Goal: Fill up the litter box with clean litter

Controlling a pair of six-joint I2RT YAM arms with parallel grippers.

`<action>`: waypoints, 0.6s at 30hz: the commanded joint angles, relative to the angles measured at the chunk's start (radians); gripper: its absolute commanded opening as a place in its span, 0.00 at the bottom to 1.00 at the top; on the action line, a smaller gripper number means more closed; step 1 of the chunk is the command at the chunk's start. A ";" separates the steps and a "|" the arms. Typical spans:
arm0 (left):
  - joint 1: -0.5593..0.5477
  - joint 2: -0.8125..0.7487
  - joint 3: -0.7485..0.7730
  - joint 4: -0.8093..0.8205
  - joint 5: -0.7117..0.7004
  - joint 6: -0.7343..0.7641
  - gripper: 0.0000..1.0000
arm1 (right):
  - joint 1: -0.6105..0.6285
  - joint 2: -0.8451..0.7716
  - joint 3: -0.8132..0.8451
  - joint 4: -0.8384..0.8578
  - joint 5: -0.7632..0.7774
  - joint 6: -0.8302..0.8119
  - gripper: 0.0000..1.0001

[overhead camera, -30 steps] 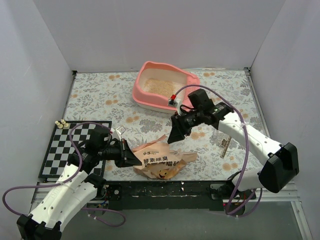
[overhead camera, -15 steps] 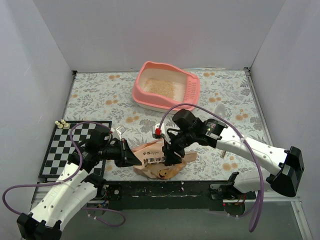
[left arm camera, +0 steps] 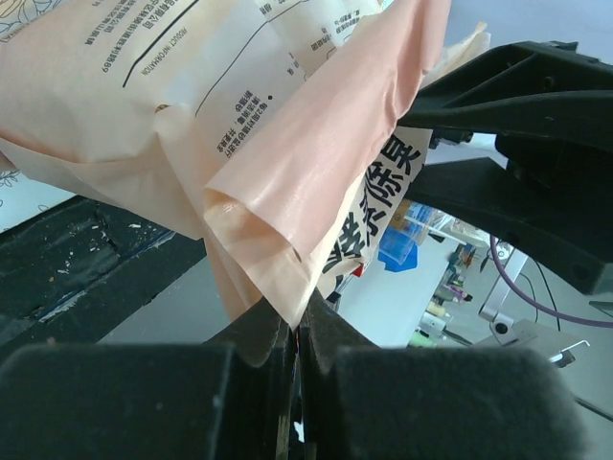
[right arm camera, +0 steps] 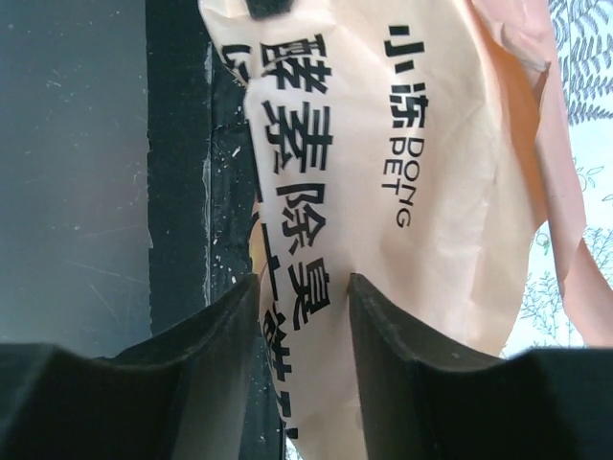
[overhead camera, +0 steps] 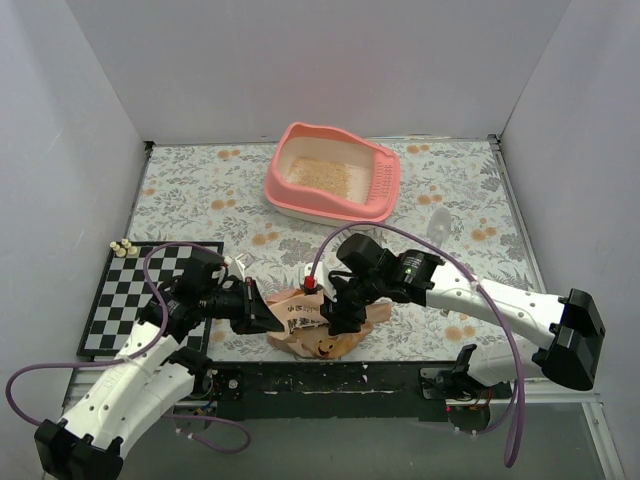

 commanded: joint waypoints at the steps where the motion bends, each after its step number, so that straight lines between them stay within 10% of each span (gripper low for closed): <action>1: -0.001 0.011 0.049 -0.013 -0.029 0.039 0.00 | 0.009 -0.009 -0.053 -0.019 0.042 -0.001 0.44; 5: -0.001 0.002 0.141 -0.001 -0.119 0.059 0.00 | 0.008 -0.026 -0.099 -0.016 0.059 0.025 0.02; 11: -0.001 -0.077 0.316 0.031 -0.319 0.204 0.20 | -0.005 -0.073 -0.142 0.021 0.128 0.076 0.01; 18: -0.001 -0.116 0.244 0.300 0.018 0.307 0.26 | -0.086 -0.087 -0.088 0.029 0.019 0.102 0.01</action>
